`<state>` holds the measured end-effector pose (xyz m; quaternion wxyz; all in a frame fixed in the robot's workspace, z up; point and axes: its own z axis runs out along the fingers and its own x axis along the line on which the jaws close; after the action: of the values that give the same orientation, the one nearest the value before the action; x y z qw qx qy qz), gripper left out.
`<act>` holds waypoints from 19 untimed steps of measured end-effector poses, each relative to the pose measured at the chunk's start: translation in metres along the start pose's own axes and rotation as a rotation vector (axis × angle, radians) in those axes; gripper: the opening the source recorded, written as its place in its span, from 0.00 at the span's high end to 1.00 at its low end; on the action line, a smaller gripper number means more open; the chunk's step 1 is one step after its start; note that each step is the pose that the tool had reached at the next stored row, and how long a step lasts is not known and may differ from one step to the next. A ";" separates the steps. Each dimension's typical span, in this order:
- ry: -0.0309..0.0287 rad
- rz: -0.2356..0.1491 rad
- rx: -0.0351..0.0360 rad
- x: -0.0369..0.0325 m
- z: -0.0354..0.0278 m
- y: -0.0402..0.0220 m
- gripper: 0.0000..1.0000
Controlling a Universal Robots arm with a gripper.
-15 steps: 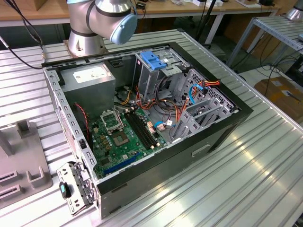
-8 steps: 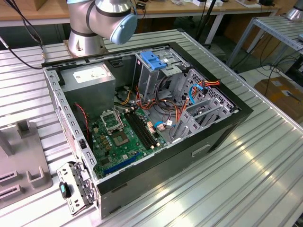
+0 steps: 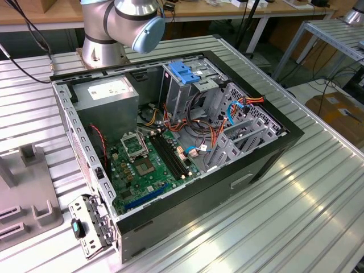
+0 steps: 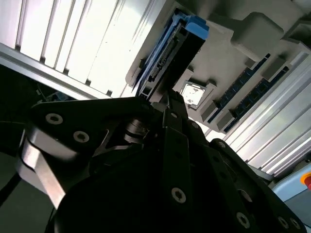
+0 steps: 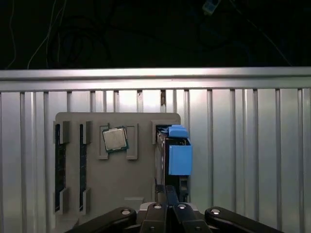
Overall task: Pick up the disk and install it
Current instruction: 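Pick up the disk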
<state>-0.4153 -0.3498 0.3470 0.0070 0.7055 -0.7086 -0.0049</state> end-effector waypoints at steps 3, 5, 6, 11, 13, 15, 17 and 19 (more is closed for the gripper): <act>0.0002 -0.005 -0.0001 -0.0017 0.0001 0.0000 0.89; 0.0001 -0.006 0.0000 -0.0063 0.0005 0.0000 0.89; 0.0001 -0.007 0.0000 -0.0072 0.0008 0.0000 0.89; -0.0002 -0.011 0.0000 -0.0076 0.0019 0.0000 0.89; -0.0003 -0.012 0.0002 -0.0076 0.0021 0.0000 0.89; -0.0003 -0.012 0.0002 -0.0076 0.0021 0.0000 0.89; -0.0003 -0.012 0.0001 -0.0076 0.0021 0.0000 0.89; -0.0003 -0.012 0.0002 -0.0076 0.0022 0.0000 0.89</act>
<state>-0.4154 -0.3422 0.3448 0.0068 0.7098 -0.7044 -0.0050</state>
